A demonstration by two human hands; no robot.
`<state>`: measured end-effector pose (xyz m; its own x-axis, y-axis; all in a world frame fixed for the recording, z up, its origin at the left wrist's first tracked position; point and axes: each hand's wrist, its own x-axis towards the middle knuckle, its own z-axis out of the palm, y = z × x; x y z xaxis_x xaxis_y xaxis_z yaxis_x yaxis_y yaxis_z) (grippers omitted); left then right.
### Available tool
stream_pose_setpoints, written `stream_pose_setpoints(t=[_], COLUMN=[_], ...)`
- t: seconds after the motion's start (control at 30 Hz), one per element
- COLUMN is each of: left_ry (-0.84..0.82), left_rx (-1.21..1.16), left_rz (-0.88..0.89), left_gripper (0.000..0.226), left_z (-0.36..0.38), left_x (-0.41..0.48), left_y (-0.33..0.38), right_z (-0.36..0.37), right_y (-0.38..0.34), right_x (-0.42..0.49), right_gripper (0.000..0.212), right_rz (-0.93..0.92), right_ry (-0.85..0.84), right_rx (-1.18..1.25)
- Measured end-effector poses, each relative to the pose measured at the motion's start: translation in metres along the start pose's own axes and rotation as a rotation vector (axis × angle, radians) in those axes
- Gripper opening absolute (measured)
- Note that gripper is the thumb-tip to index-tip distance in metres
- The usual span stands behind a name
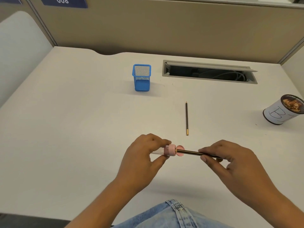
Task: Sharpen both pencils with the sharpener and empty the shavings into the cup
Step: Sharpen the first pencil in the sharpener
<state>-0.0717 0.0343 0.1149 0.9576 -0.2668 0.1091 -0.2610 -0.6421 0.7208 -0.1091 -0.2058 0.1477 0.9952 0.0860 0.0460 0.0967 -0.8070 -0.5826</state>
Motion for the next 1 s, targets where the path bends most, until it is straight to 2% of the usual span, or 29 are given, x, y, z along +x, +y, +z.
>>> stream_pose_setpoints(t=[0.1, 0.17, 0.37, 0.53, 0.67, 0.73, 0.87, 0.93, 1.0], left_ry=[-0.031, -0.072, -0.341, -0.316, -0.302, -0.320, -0.363, -0.374, -0.364], left_rx=[-0.006, -0.043, -0.133, -0.222, -0.274, -0.244, -0.149, -0.157, -0.214], left_rz=[0.003, 0.002, 0.061, 0.050, 0.065, 0.079, 0.143, 0.141, 0.107], left_gripper=[0.031, 0.032, 0.036, 0.020, 0.014, 0.018, 0.009, 0.010, 0.010], left_z=[-0.004, -0.008, -0.024, -0.030, -0.037, -0.039, -0.041, -0.040, -0.039], left_x=[-0.003, -0.004, -0.009, -0.011, -0.010, -0.010, -0.008, -0.008, -0.009], left_y=[0.001, 0.001, 0.008, 0.019, 0.019, 0.020, 0.025, 0.026, 0.026], right_z=[-0.006, -0.013, -0.027, -0.034, -0.040, -0.041, -0.043, -0.045, -0.048], right_y=[-0.008, -0.011, -0.017, -0.017, -0.026, -0.033, -0.033, -0.033, -0.034], right_x=[0.000, 0.000, 0.005, 0.010, 0.009, 0.009, 0.014, 0.014, 0.013], right_gripper=[0.015, 0.019, 0.013, 0.019, 0.021, 0.018, 0.017, 0.019, 0.015], right_rz=[-0.115, -0.208, -0.454, -0.535, -0.454, -0.291, 0.119, 0.152, 0.058], right_ry=[0.006, 0.016, 0.097, 0.109, 0.037, -0.047, -0.342, -0.392, -0.314], right_rx=[-0.158, -0.218, -0.326, -0.375, -0.300, -0.239, 0.087, 0.107, -0.005])
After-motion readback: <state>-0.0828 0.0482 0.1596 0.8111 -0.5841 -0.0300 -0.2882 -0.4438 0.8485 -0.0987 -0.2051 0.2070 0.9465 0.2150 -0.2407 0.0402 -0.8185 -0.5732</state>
